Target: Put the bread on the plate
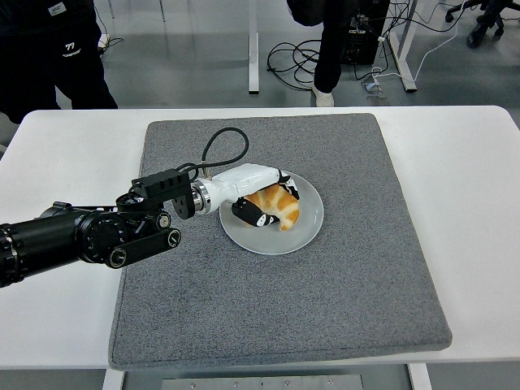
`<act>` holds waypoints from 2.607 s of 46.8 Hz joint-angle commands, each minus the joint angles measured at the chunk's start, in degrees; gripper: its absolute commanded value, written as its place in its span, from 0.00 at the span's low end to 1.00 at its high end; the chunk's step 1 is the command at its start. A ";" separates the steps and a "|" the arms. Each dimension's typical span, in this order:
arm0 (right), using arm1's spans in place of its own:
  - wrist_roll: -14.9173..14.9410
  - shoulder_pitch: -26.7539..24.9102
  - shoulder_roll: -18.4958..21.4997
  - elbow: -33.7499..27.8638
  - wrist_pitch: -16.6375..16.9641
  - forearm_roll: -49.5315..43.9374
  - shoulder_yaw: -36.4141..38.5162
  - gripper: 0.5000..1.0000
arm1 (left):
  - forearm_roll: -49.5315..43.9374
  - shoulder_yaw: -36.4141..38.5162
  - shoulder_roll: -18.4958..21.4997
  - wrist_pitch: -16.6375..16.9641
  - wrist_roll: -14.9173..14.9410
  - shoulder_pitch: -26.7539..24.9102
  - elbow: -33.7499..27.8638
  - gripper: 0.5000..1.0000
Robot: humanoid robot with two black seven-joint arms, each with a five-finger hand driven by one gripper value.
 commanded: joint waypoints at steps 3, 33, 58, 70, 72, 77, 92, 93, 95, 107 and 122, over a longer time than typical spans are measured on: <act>-0.04 0.04 0.00 0.00 0.00 0.00 0.00 1.00 | -0.02 -0.07 0.00 -0.06 0.02 0.17 -0.01 0.27; -0.04 0.04 0.00 0.00 0.00 0.00 0.08 1.00 | -0.11 -0.43 0.09 0.73 0.02 0.87 -0.01 0.64; -0.04 0.13 0.00 0.00 0.00 0.00 0.08 1.00 | -4.50 -0.69 0.79 1.00 0.02 0.52 -0.27 0.77; -0.04 0.22 0.00 0.00 0.00 0.00 0.08 1.00 | -13.02 -0.87 0.79 0.38 0.11 0.26 -0.27 0.92; -0.04 0.22 0.00 0.00 0.00 0.00 0.08 1.00 | -13.64 -0.87 0.79 0.38 0.11 0.35 -0.27 0.92; -0.04 0.22 0.00 0.09 0.00 0.00 0.08 1.00 | -14.08 -0.95 0.88 -0.05 0.19 0.61 -0.54 0.93; -0.04 0.22 0.00 0.09 0.00 0.00 0.08 1.00 | -21.81 -1.57 2.55 -2.96 0.19 -1.23 -2.03 0.94; -0.04 0.22 0.00 0.09 0.00 0.00 0.08 1.00 | -21.82 -1.74 2.73 -3.04 0.19 -1.41 -2.12 0.94; -0.04 0.22 0.00 0.09 0.00 0.00 0.08 1.00 | -21.82 -2.18 2.81 -3.04 0.19 -2.02 -2.21 0.94; -0.04 0.30 0.00 0.09 0.00 0.00 0.08 1.00 | -22.08 -8.24 3.52 -3.22 0.28 -2.38 -2.21 0.94; -0.04 0.30 0.00 0.09 0.00 0.00 0.08 1.00 | -32.71 -18.27 4.66 -3.22 0.90 -2.55 -0.63 0.94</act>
